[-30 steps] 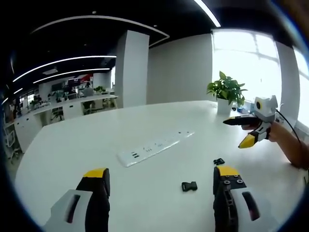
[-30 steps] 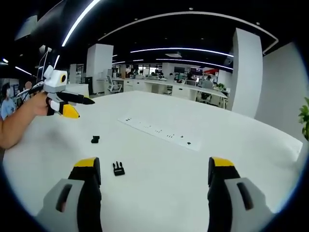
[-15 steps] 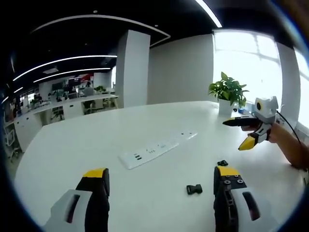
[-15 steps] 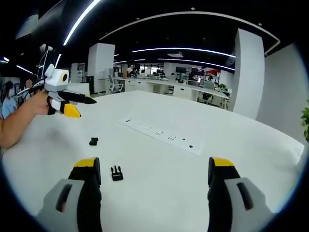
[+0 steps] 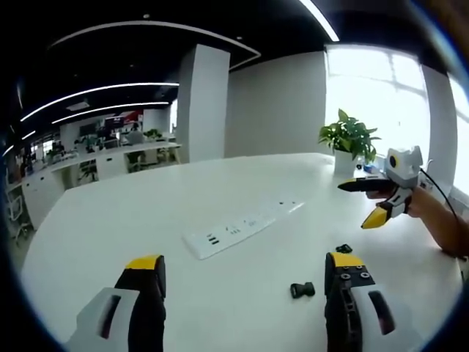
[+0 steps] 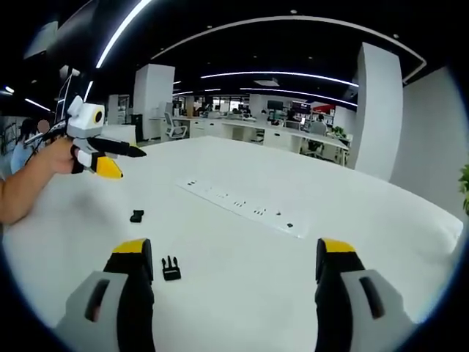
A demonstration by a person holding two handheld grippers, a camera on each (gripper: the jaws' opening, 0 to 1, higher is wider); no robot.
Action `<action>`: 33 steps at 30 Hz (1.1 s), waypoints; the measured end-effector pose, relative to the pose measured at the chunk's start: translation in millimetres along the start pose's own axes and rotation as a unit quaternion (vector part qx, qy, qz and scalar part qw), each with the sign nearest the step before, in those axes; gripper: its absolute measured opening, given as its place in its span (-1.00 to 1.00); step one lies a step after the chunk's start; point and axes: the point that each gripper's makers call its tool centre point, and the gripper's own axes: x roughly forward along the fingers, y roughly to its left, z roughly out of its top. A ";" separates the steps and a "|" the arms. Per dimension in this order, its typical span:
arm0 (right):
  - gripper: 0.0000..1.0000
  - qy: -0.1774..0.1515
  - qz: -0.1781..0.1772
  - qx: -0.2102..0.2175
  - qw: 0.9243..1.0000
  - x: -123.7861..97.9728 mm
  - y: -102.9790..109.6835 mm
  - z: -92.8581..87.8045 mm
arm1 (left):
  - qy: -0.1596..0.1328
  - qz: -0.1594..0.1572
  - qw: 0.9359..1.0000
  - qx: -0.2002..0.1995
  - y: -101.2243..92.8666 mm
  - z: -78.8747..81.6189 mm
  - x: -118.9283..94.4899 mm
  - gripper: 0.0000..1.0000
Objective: Snap the two parts of the plastic buckle together until the buckle closes and remains connected.
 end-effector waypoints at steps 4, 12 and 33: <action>0.86 0.001 0.003 -0.002 1.000 1.4 3.2 -1.3 | 0.002 0.000 1.000 -0.001 4.0 -2.7 2.9 0.82; 0.86 0.004 0.003 -0.003 1.000 6.4 -1.8 -3.5 | 0.008 0.000 1.000 -0.001 8.6 -5.7 8.4 0.81; 0.85 0.003 0.005 0.003 1.000 14.5 -11.1 -0.6 | 0.027 -0.020 0.999 -0.004 4.1 -15.0 31.5 0.81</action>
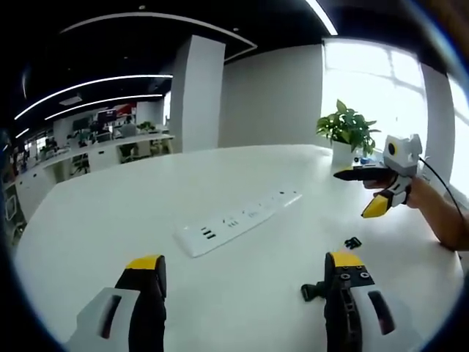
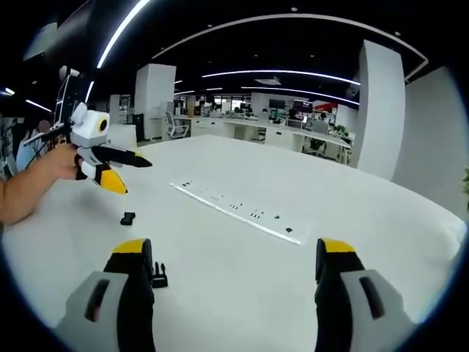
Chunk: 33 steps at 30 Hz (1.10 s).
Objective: Snap the two parts of the plastic buckle together until the buckle closes and remains connected.
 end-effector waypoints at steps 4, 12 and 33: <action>0.85 0.000 -0.001 0.000 1.000 0.5 -1.8 -0.3 | -0.003 0.004 1.000 -0.001 3.4 3.0 0.2 0.81; 0.84 0.003 0.000 -0.004 1.000 4.7 -4.2 -0.8 | -0.005 0.008 1.000 0.001 7.9 5.0 -0.4 0.80; 0.82 -0.003 0.017 -0.014 1.000 4.0 0.4 -2.2 | 0.017 -0.047 0.997 0.058 -10.1 -8.9 -1.2 0.72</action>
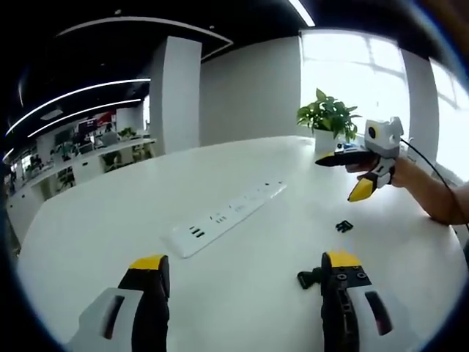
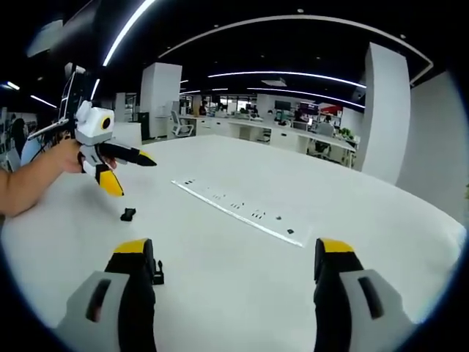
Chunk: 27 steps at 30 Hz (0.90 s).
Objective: Snap the two parts of the plastic buckle together until the buckle closes and remains connected.
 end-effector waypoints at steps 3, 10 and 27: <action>0.82 -0.001 0.006 -0.002 1.000 0.4 2.3 0.3 | 0.002 -0.007 1.000 0.009 -2.6 -1.0 0.9 0.72; 0.82 0.004 0.044 -0.025 0.999 0.8 16.8 -1.3 | 0.009 -0.020 1.000 0.019 -5.6 -4.8 3.8 0.70; 0.80 -0.009 0.102 -0.038 0.994 -1.9 37.7 0.4 | 0.028 -0.078 0.995 0.057 -25.6 -15.8 11.4 0.66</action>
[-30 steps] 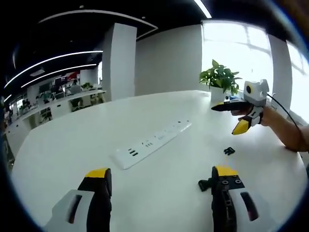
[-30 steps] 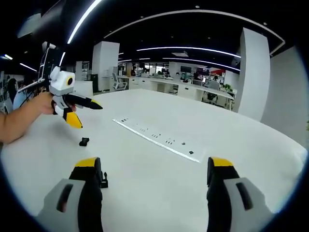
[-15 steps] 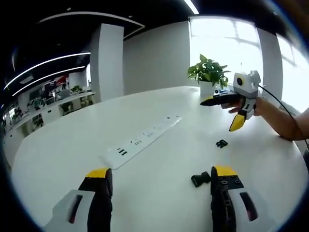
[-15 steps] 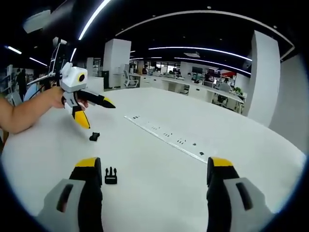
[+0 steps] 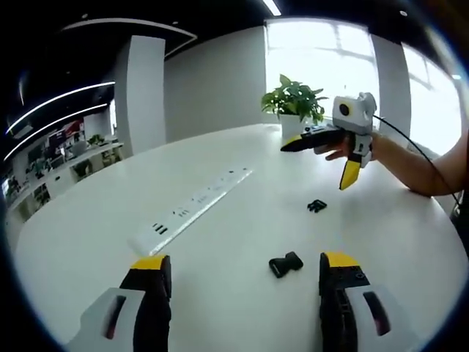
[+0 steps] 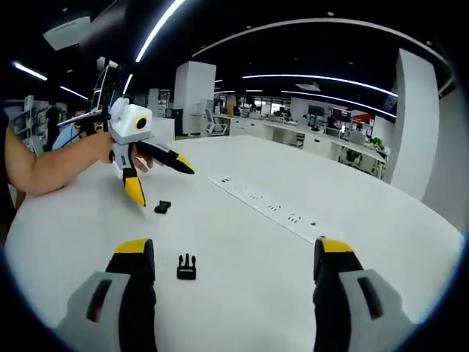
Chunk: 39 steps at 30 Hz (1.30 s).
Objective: Snap the two parts of the plastic buckle together until the buckle closes and remains connected.
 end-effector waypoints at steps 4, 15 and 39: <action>0.79 -0.001 0.019 -0.004 1.000 2.8 9.3 -2.2 | 0.001 -0.023 1.000 0.018 -8.9 -1.3 1.5 0.60; 0.79 0.002 0.026 -0.007 1.000 5.0 12.2 -5.5 | -0.007 -0.053 0.998 0.045 -25.6 1.3 5.5 0.50; 0.77 0.005 0.048 -0.028 0.998 8.2 25.2 -9.4 | -0.002 -0.089 0.994 0.061 -39.2 -3.8 6.3 0.50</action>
